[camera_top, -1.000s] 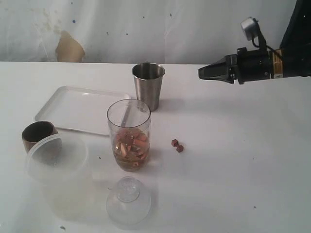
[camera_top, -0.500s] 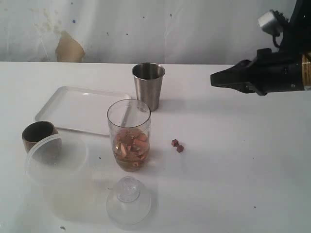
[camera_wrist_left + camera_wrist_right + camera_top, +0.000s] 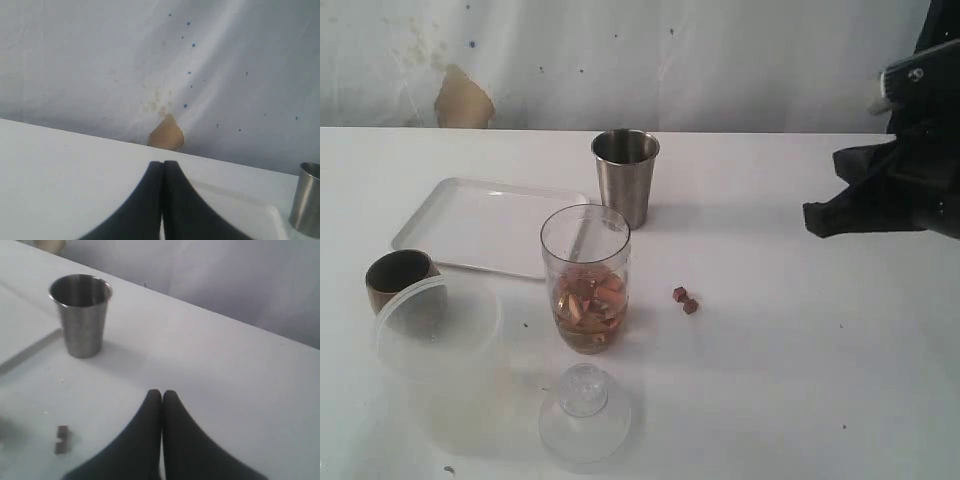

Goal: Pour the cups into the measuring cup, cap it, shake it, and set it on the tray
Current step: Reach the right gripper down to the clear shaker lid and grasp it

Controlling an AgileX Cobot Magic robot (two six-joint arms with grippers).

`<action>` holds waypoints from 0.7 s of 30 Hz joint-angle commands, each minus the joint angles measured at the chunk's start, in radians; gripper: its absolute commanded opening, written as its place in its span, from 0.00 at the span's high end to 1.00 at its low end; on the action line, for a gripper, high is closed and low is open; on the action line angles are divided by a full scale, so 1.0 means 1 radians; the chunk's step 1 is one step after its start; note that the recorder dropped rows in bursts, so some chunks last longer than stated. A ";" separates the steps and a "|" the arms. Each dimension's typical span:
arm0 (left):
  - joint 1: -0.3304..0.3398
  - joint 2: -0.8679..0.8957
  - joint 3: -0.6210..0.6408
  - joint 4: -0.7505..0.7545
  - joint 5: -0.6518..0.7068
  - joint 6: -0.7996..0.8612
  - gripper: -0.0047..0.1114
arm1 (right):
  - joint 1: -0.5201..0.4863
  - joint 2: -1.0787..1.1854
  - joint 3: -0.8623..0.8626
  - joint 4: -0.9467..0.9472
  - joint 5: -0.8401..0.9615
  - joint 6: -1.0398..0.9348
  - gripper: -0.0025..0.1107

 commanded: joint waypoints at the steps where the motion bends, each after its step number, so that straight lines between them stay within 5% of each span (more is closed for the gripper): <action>1: 0.002 -0.006 0.005 0.002 -0.010 0.002 0.96 | 0.094 0.011 0.027 0.229 0.342 -0.297 0.98; 8: 0.002 -0.006 0.005 0.002 -0.010 0.002 0.96 | 0.200 0.160 -0.230 0.987 0.809 -1.109 0.98; 12: 0.002 -0.006 0.005 0.002 -0.010 0.002 0.96 | 0.201 0.247 -0.354 1.741 0.929 -1.729 0.98; 17: 0.002 -0.006 0.005 0.002 -0.010 0.002 0.96 | 0.311 0.308 -0.360 1.939 0.937 -1.849 0.89; 21: 0.002 -0.006 0.005 0.002 -0.010 0.002 0.96 | 0.422 0.360 -0.392 1.969 0.907 -1.849 0.58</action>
